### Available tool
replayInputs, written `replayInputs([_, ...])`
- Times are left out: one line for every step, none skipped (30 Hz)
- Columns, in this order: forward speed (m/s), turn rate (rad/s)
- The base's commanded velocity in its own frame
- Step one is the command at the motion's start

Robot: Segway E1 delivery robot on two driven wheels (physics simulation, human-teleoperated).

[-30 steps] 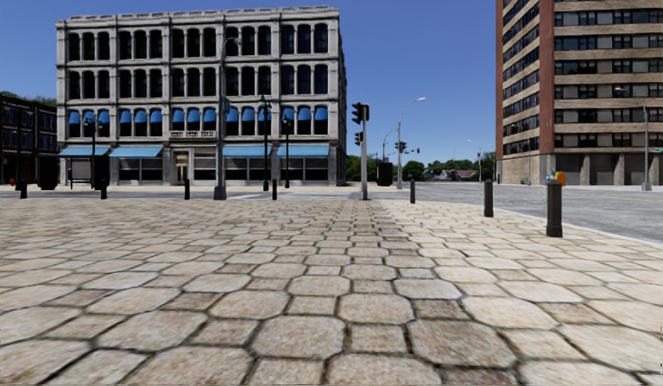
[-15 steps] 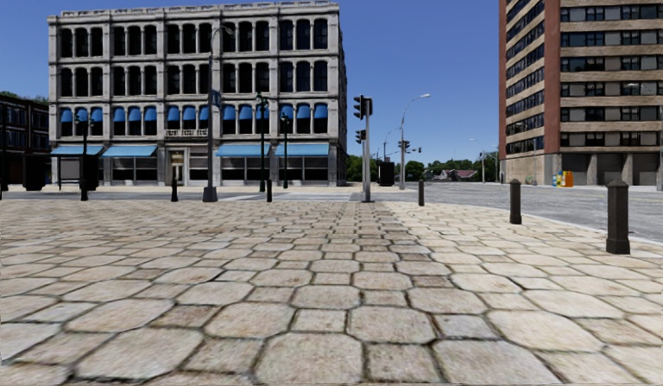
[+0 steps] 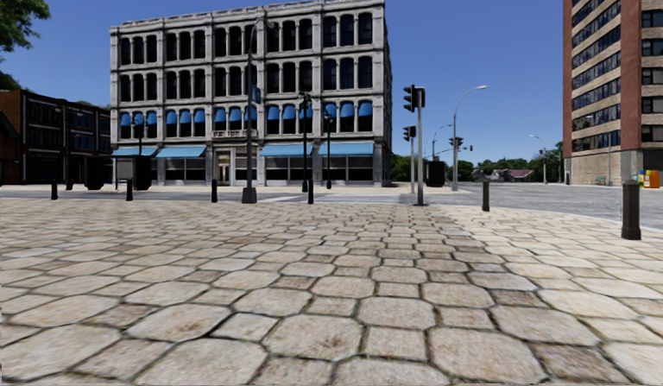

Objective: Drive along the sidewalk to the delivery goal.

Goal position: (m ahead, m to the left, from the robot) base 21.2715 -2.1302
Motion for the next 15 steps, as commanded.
replayInputs([2.0, 0.0])
replayInputs([2.0, 0.0])
replayInputs([2.0, 0.0])
replayInputs([2.0, 0.0])
replayInputs([2.0, 0.0])
replayInputs([2.0, 0.0])
replayInputs([2.0, 0.0])
replayInputs([2.0, 0.0])
replayInputs([2.0, 0.0])
replayInputs([2.0, 0.0])
replayInputs([2.0, -0.01])
replayInputs([2.0, -0.31])
replayInputs([2.0, -0.72])
replayInputs([2.0, -0.92])
replayInputs([2.0, -1.0])
